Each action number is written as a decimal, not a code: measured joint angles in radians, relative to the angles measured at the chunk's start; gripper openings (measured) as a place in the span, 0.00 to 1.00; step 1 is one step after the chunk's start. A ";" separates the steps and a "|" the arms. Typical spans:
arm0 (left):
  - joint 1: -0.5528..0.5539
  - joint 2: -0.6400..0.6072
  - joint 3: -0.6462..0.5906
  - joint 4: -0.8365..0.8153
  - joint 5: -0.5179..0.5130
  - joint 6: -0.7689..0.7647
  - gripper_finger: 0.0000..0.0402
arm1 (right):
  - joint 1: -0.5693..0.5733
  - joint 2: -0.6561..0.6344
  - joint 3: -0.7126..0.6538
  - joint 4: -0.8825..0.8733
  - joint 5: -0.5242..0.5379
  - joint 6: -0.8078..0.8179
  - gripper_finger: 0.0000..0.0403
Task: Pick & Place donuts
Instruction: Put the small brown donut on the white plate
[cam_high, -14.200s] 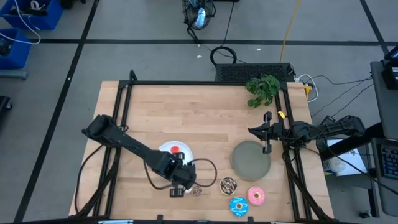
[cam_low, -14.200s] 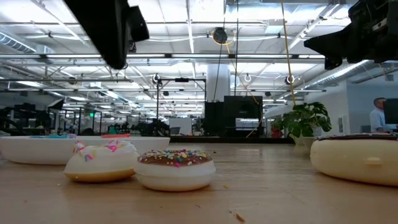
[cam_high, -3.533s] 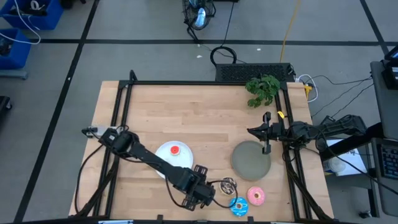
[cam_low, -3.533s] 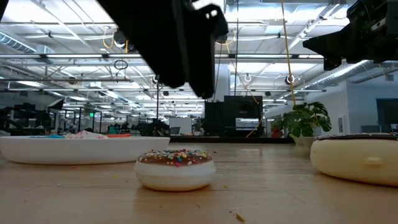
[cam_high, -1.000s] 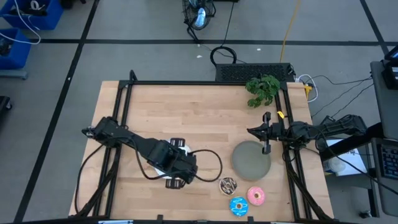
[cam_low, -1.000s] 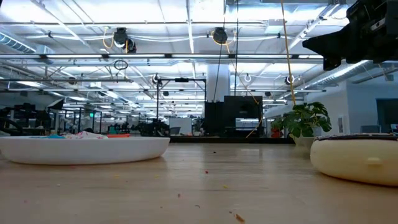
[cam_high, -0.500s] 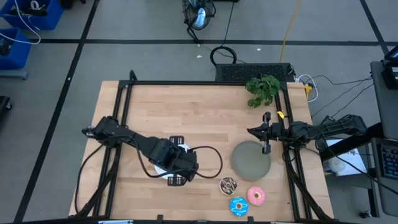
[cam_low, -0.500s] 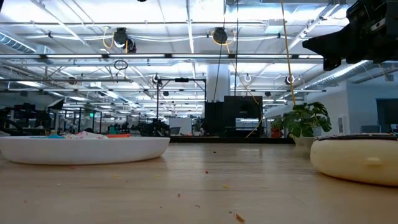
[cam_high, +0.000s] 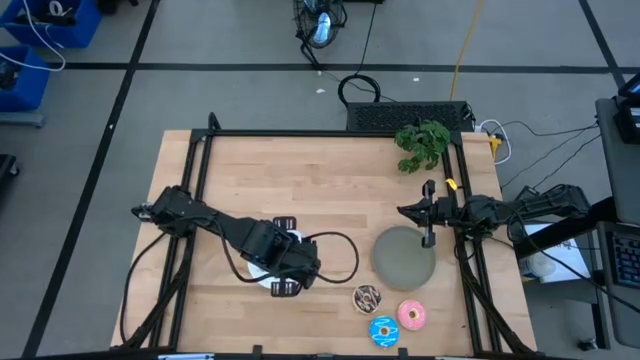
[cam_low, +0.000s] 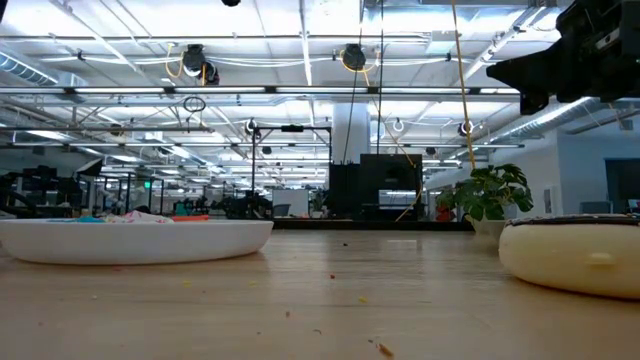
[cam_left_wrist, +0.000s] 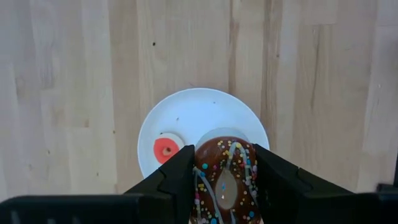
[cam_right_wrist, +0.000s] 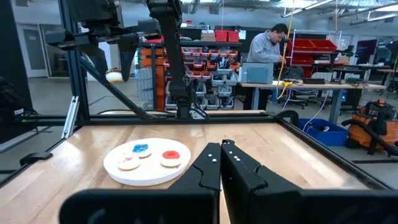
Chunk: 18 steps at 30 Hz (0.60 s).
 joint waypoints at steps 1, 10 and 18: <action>0.000 0.000 0.000 0.000 0.000 0.002 0.36 | 0.000 0.000 0.000 -0.002 0.000 0.005 0.00; 0.002 0.000 -0.007 0.007 -0.039 0.056 0.36 | 0.000 0.000 0.000 -0.006 0.000 0.008 0.00; 0.052 0.000 -0.178 0.145 0.002 0.122 0.36 | 0.000 0.001 0.000 -0.028 0.000 0.023 0.00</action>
